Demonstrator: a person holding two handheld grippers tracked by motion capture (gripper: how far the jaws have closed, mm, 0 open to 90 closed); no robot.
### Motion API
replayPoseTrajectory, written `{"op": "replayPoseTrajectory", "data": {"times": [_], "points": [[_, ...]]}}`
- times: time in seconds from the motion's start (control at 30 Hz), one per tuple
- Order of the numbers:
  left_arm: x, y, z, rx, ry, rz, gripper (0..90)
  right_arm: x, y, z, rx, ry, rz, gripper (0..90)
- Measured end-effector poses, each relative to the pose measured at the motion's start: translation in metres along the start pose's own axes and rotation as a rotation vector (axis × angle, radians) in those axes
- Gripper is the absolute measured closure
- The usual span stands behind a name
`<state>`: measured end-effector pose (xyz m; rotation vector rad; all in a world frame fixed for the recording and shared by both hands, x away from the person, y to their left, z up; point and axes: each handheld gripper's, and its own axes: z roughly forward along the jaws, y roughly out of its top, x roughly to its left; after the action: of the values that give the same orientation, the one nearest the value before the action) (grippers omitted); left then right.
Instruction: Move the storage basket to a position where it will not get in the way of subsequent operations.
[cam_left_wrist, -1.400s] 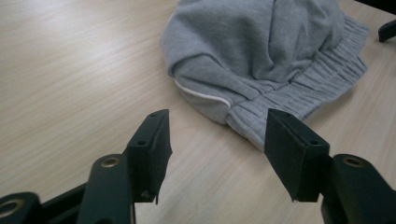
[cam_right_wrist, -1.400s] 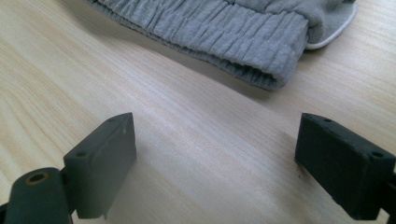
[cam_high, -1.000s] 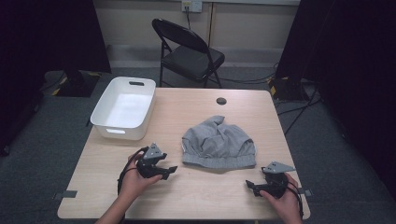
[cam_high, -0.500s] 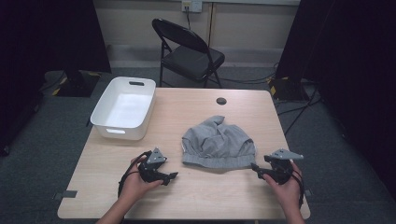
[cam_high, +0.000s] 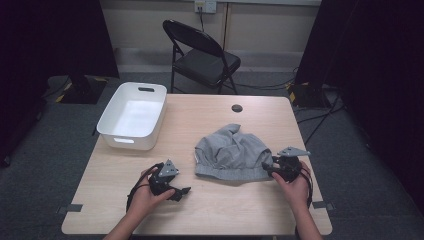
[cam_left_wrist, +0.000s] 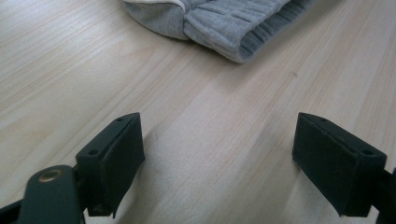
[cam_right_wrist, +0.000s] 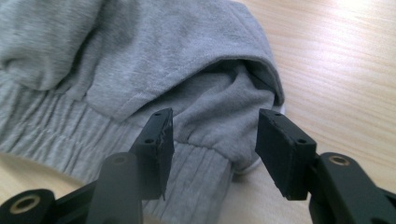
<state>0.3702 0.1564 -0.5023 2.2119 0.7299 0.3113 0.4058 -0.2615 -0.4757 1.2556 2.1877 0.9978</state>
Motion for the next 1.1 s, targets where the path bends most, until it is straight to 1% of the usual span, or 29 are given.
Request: {"op": "replayPoseTrajectory", "data": {"times": [0.13, 0.3, 0.37, 0.4, 0.43, 0.5, 0.6, 0.73, 0.93, 0.97, 1.03, 1.1], "points": [[0.0, 0.0, 0.0, 0.001, -0.002, 0.0, 14.6, 0.001, -0.001, 0.008, 0.025, -0.003, 0.004, 53.2], [0.0, 0.0, 0.0, 0.001, -0.003, -0.001, 14.4, 0.004, -0.003, 0.01, 0.033, -0.003, -0.004, 57.2], [0.0, 0.0, 0.0, 0.002, -0.003, -0.001, 14.3, 0.004, -0.004, 0.01, 0.04, 0.007, -0.005, 60.8], [-0.001, 0.0, 0.0, 0.001, -0.002, -0.003, 14.4, 0.004, -0.005, 0.01, 0.042, 0.009, -0.015, 61.8], [-0.001, 0.0, 0.0, 0.001, -0.001, -0.003, 14.4, 0.005, -0.005, 0.009, 0.047, 0.01, -0.022, 64.9], [-0.001, -0.001, -0.001, 0.001, -0.001, -0.004, 14.4, 0.008, -0.005, 0.008, 0.053, 0.021, -0.028, 68.1], [-0.001, -0.001, -0.001, 0.001, -0.002, -0.004, 14.4, 0.012, -0.007, 0.004, 0.064, 0.051, -0.006, 72.2], [-0.001, 0.0, 0.0, 0.001, -0.001, -0.006, 14.1, 0.019, -0.013, -0.002, 0.06, 0.087, 0.017, 72.3], [-0.001, 0.0, 0.0, 0.0, 0.0, -0.007, 13.9, 0.03, -0.021, -0.009, 0.051, 0.111, 0.019, 71.8], [-0.001, 0.0, 0.0, 0.0, 0.0, -0.007, 13.9, 0.032, -0.021, -0.01, 0.052, 0.118, 0.026, 71.5], [-0.001, 0.0, 0.0, 0.0, 0.0, -0.007, 13.9, 0.036, -0.021, -0.012, 0.069, 0.137, 0.024, 70.0], [-0.001, 0.0, 0.0, 0.001, 0.0, -0.006, 13.9, 0.04, -0.021, -0.015, 0.089, 0.149, 0.012, 67.5]]}}
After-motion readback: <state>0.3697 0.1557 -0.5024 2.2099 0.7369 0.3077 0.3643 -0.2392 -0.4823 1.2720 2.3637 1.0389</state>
